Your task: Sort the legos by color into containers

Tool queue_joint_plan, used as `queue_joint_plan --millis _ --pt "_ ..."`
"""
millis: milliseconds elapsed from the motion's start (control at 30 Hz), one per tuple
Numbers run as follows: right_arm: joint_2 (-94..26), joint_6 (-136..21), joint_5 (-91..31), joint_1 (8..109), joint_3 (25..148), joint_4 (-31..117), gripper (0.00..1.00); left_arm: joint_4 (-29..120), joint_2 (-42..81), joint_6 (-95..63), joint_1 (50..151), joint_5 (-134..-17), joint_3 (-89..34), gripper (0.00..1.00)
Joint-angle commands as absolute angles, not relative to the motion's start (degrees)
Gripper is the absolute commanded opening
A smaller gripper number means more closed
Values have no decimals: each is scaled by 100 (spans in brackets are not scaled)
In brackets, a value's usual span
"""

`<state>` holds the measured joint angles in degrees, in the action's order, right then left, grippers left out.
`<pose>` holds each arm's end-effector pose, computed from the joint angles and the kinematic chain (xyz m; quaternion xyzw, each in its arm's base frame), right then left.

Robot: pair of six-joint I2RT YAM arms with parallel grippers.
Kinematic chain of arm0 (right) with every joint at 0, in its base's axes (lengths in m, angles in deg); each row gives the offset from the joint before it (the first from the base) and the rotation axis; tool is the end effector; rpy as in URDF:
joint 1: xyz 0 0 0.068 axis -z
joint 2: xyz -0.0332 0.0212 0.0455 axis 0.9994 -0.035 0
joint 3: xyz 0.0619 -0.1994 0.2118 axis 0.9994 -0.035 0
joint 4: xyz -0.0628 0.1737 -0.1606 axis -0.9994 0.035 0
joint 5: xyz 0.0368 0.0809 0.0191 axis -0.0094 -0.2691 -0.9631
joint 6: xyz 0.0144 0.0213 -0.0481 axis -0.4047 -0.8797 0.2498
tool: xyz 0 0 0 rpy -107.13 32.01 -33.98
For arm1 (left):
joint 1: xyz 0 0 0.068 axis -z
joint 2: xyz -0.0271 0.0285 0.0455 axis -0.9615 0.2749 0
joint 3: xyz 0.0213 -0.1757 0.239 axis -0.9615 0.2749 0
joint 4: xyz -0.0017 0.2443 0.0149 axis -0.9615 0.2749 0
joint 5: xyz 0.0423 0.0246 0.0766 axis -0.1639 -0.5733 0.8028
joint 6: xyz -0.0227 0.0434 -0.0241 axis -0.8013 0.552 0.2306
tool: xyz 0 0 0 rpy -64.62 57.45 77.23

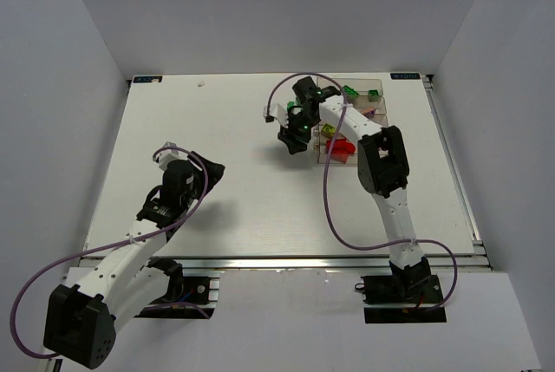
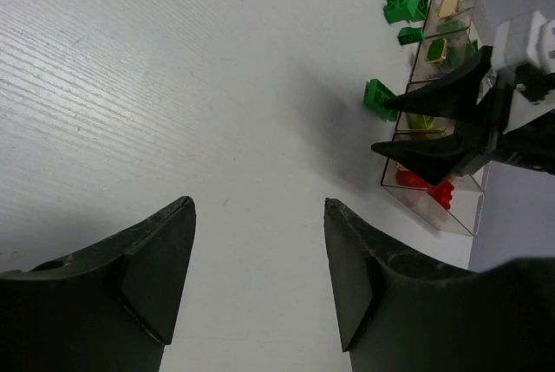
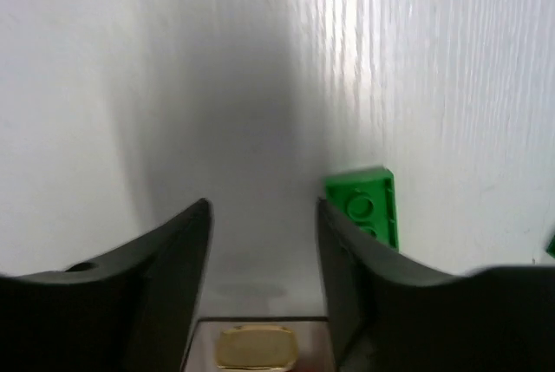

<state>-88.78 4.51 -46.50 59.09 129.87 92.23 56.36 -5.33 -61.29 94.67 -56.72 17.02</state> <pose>0.4345 0.2572 0.2082 -0.6738 0.6811 0.1578 0.2392 0.1537 -0.0507 0.2460 -0.3127 0.8116 -0.2423 0.4299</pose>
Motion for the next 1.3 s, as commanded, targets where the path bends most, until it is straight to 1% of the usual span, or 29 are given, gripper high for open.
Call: queue_joint_plan --millis 0,67,100,167,200,267,533,833,1033,1133,1233,1267 --pt "-8187 14 -5104 5820 13031 8979 63 5664 -692 -6112 9479 -5599 1721 70" --pt "-8125 -75 -5033 5820 13206 8926 70 5664 -745 -6112 9479 -5573 1739 70" --pt "-8134 -66 -4990 5820 13251 8934 75 5681 -754 -6121 9479 -5582 1730 70" --pt "-8169 204 -4831 5820 13295 9004 79 5699 -798 -6121 9479 -5556 1739 70" --pt "-8213 285 -4753 5820 13269 9065 86 5699 -806 -6112 9479 -5564 1739 70" --pt "-8301 617 -4525 5829 13234 9162 89 5734 -833 -6112 9479 -5547 1739 71" --pt "-8863 1015 -4023 5925 13453 9163 89 5857 -982 -6112 9479 -5494 1747 71" --pt "-9320 1015 -3847 6040 13761 8987 89 5910 -1017 -6121 9479 -5459 1739 71" --pt "-9514 1225 -3925 6110 13726 9180 84 5892 -1000 -6130 9479 -5476 1747 71" --pt "-9628 1401 -4101 6128 13788 9575 77 5892 -965 -6121 9479 -5476 1730 71" --pt "-9620 1516 -4382 6128 13674 9900 60 5875 -965 -6121 9479 -5459 1730 71" --pt "-9532 1507 -4444 6128 13595 9910 46 5866 -947 -6121 9479 -5476 1730 71"
